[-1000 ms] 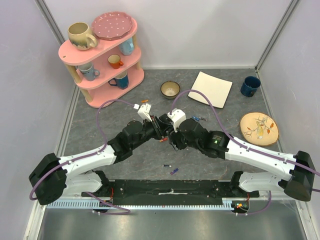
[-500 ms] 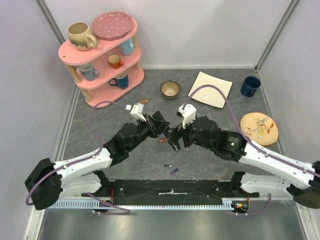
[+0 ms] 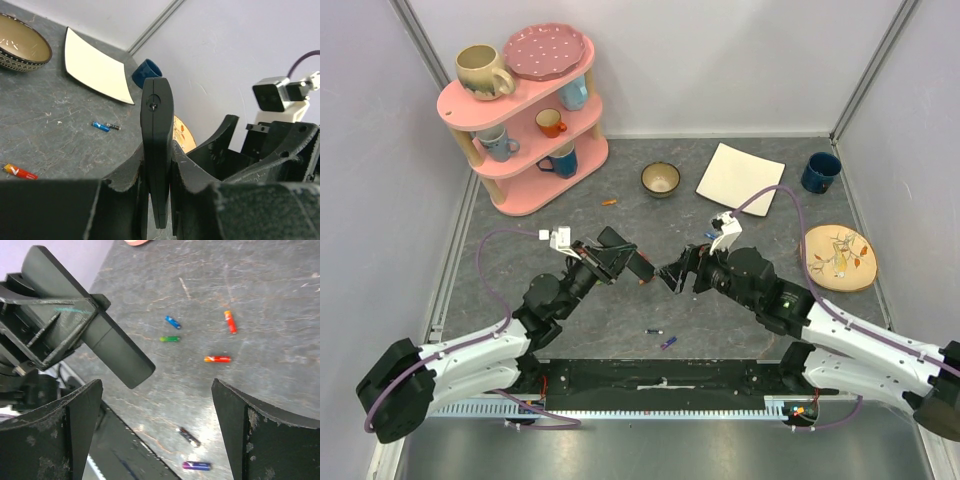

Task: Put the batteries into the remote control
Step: Adjust the remote control, then remove the battery cover from the remote control.

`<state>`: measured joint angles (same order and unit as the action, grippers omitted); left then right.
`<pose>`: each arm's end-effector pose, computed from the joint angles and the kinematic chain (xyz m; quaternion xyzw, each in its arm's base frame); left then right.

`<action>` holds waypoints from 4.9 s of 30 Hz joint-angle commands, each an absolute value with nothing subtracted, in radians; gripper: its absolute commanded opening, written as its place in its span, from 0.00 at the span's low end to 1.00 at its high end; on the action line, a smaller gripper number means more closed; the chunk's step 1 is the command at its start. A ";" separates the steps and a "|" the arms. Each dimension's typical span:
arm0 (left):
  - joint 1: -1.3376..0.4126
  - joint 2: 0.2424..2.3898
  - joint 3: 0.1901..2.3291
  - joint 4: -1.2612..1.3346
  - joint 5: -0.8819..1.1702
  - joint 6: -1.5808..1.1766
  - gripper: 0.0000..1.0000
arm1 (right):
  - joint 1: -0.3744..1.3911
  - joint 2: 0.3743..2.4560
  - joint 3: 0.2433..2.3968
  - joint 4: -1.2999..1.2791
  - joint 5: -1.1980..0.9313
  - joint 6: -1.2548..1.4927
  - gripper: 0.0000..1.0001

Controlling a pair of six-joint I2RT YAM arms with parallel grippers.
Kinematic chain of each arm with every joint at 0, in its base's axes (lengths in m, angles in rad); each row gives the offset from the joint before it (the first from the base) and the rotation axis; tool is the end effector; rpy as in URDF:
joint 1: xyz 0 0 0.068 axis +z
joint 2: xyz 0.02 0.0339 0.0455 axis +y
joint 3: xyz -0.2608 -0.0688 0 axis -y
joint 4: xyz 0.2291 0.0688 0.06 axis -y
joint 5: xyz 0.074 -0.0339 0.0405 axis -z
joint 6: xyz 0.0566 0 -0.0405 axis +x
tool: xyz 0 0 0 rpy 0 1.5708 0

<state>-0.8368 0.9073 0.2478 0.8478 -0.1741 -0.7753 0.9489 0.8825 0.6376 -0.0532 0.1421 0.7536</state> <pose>0.1444 -0.1454 0.2503 -0.0474 0.6368 -0.5154 0.5714 0.1320 0.1704 0.2794 -0.0362 0.8025 0.4082 0.4336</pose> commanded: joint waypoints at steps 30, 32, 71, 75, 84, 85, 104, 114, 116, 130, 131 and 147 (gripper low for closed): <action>-0.831 0.830 0.230 0.885 -0.183 -0.787 0.02 | 0.904 1.103 0.465 0.664 -0.121 1.058 0.84; -0.831 0.830 0.230 0.891 -0.181 -0.788 0.02 | 0.904 1.115 0.459 0.670 -0.114 1.066 0.82; -0.831 0.857 0.198 0.973 -0.164 -0.815 0.02 | 0.900 1.232 0.439 0.821 -0.089 1.183 0.72; -0.831 0.861 0.196 0.973 -0.163 -0.813 0.02 | 0.899 1.244 0.443 0.822 -0.092 1.184 0.69; -0.831 0.865 0.192 0.979 -0.158 -0.813 0.02 | 0.893 1.253 0.442 0.853 -0.083 1.201 0.72; -0.831 0.865 0.190 0.977 -0.158 -0.815 0.02 | 0.893 1.252 0.442 0.854 -0.083 1.200 0.73; -0.831 0.864 0.195 0.988 -0.156 -0.816 0.02 | 0.891 1.267 0.442 0.816 -0.087 1.195 0.53; -0.831 0.861 0.204 0.991 -0.158 -0.813 0.02 | 0.890 1.272 0.439 0.801 -0.095 1.187 0.49; -0.833 0.861 0.206 0.988 -0.158 -0.811 0.02 | 0.891 1.272 0.439 0.795 -0.095 1.186 0.48; -0.831 0.868 0.206 0.976 -0.160 -0.830 0.02 | 0.890 1.264 0.451 0.773 -0.106 1.187 0.59; -0.831 0.870 0.204 0.974 -0.163 -0.836 0.02 | 0.891 1.264 0.453 0.772 -0.106 1.192 0.61; -0.831 0.896 0.178 0.982 -0.216 -0.897 0.02 | 0.890 1.148 0.514 0.586 -0.129 1.095 0.88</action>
